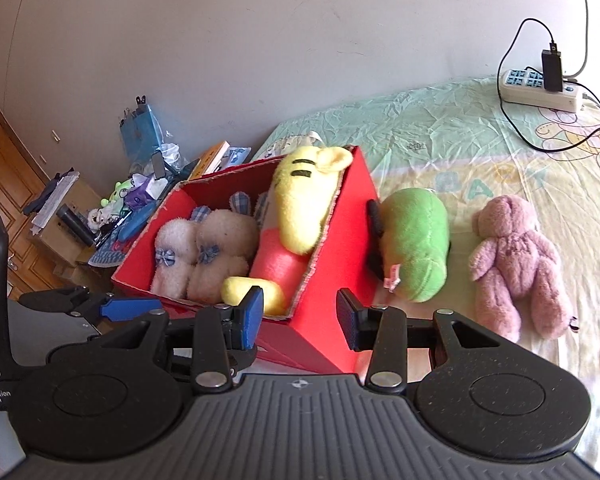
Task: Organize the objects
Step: 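Withdraw the right tool from the box toward the pink teddy bear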
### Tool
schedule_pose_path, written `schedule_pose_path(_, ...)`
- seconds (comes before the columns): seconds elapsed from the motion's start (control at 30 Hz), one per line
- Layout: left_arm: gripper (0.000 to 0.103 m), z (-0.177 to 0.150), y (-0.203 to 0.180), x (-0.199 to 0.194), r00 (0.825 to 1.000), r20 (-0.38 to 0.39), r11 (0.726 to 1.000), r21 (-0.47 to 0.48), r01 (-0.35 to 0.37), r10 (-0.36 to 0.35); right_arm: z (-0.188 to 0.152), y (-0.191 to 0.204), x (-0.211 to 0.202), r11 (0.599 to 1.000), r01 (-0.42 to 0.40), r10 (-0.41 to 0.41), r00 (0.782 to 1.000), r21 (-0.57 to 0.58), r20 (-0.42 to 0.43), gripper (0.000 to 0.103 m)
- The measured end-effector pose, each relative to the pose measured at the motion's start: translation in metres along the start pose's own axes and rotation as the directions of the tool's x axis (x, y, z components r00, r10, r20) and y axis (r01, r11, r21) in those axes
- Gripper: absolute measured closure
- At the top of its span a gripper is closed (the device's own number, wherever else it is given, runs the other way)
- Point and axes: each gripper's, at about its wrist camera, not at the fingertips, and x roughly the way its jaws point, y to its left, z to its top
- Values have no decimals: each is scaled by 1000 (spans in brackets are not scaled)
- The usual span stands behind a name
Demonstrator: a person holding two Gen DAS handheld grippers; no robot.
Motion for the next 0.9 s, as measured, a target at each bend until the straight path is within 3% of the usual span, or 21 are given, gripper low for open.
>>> schedule_pose_path(0.23, 6, -6, -40, 11, 995, -38, 995, 22, 94, -93, -7, -31, -9, 999, 27, -26, 999, 23, -36, 60)
schedule_pose_path(0.53, 6, -2, -98, 29, 979, -57, 977, 78, 197, -193, -15, -90, -33, 986, 118, -114, 993, 120, -42, 59)
schedule_pose_path(0.9, 3, 29, -140, 66, 960, -82, 957, 91, 274, -267, -17, -152, -47, 949, 193, -184, 981, 248, -56, 59)
